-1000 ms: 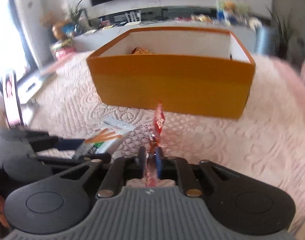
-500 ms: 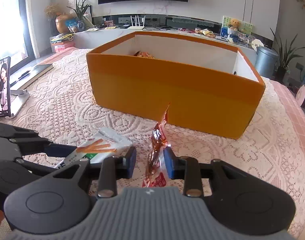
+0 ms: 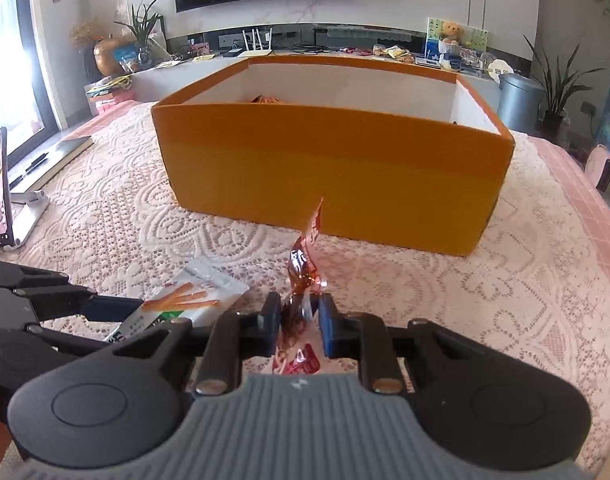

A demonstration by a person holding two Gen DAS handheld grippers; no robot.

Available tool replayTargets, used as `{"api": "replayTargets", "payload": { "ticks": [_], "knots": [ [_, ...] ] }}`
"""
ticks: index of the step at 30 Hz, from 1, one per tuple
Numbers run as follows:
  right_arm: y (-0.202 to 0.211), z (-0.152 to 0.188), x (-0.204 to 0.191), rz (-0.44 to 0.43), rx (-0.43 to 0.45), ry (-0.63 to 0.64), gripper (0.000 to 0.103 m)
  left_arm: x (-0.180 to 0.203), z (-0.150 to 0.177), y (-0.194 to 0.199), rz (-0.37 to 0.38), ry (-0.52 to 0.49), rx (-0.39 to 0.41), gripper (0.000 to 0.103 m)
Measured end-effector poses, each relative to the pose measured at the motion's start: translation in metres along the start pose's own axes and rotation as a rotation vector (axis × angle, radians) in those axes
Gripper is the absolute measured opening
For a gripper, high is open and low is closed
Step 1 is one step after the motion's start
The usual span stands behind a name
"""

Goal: Organize snacks
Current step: 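Lift and carry the stick-snack packet and jerky packet over the orange box with both tools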

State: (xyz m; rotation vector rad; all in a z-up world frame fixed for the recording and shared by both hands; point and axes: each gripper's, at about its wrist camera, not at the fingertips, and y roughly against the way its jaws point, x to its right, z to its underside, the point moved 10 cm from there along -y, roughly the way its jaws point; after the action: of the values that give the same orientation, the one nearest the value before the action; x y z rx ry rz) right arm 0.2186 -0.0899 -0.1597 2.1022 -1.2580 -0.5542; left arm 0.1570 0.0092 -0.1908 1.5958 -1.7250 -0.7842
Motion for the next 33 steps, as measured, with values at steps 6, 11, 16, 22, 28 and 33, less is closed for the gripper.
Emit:
{"api": "replayTargets", "payload": {
  "ticks": [6,11,16,22,28,33],
  "knots": [
    [0.011,-0.001,-0.003,-0.026,0.01,-0.012,0.015,-0.002,-0.006,0.014,-0.004,0.017,0.043,0.054],
    [0.034,-0.009,-0.007,-0.045,0.049,-0.009,0.015,-0.001,-0.015,0.03,0.011,0.04,0.078,0.054],
    [0.059,-0.023,-0.009,-0.083,0.085,-0.044,0.014,0.004,-0.023,0.041,0.018,0.037,0.098,0.054],
    [0.085,-0.047,-0.011,-0.104,0.151,-0.043,0.014,0.002,-0.044,0.056,0.024,0.059,0.134,0.054],
    [0.096,-0.077,-0.003,-0.101,0.196,-0.045,0.014,-0.007,-0.077,0.067,-0.005,0.066,0.175,0.054],
    [0.099,-0.107,0.006,-0.082,0.245,-0.021,0.014,-0.009,-0.114,0.074,-0.008,0.055,0.222,0.054]
  ]
}}
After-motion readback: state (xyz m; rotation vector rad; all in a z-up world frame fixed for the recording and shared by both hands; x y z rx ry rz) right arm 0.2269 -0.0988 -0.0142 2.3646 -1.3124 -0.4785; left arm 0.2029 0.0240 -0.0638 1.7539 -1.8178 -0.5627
